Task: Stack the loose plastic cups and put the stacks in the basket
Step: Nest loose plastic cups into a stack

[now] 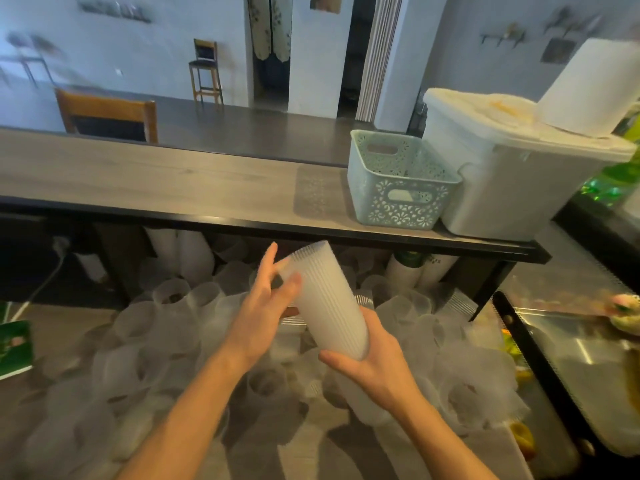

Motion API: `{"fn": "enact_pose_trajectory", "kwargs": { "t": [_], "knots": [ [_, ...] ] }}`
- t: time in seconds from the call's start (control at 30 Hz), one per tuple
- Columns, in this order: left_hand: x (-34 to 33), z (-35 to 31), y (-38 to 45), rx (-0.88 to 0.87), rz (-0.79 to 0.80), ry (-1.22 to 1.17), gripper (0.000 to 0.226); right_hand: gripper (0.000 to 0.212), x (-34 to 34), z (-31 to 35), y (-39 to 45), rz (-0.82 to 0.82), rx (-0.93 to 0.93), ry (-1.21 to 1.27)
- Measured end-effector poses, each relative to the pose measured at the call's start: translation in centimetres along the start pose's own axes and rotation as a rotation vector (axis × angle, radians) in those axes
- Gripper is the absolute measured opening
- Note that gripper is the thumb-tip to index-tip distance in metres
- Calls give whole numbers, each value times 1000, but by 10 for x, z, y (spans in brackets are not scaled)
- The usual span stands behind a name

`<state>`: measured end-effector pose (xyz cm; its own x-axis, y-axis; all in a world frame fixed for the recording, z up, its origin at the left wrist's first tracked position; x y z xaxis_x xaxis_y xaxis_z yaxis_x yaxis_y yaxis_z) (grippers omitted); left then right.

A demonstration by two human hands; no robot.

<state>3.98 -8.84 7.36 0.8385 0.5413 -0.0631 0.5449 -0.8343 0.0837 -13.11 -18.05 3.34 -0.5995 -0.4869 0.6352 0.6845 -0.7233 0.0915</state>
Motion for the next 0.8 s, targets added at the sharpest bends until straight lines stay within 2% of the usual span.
{"fn": "enact_pose_trajectory", "kwargs": {
  "t": [0.1,0.2,0.33,0.5,0.6,0.7,0.8],
  "knots": [
    [7,-4,4,-20,-48,3,88,67,3,20,21,-52,33,54],
    [15,-4,7,-22,-33,3,76,73,6,37,37,-58,56,87],
    [32,-5,14,-22,-59,29,62,70,16,65,58,-108,85,146],
    [47,-39,29,-155,-142,138,73,69,29,98,82,-150,160,164],
    [59,-72,42,-236,-204,170,49,71,30,105,92,-148,178,148],
    [65,-78,46,-264,-268,264,23,74,32,103,96,-174,171,135],
    [62,-38,39,-234,-345,405,22,73,34,99,96,-194,174,127]
  ]
}}
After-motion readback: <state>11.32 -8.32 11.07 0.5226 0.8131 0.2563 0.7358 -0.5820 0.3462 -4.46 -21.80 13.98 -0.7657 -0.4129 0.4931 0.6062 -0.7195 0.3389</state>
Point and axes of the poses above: each hand's wrist, its own y-axis towards the middle knuckle, its own x-axis out of the back of the hand, z = x × y, the point moved 6 cm from there along y, towards the middle knuckle, and after that the axes turned 1 degree about -y, right-handed, at the moved point
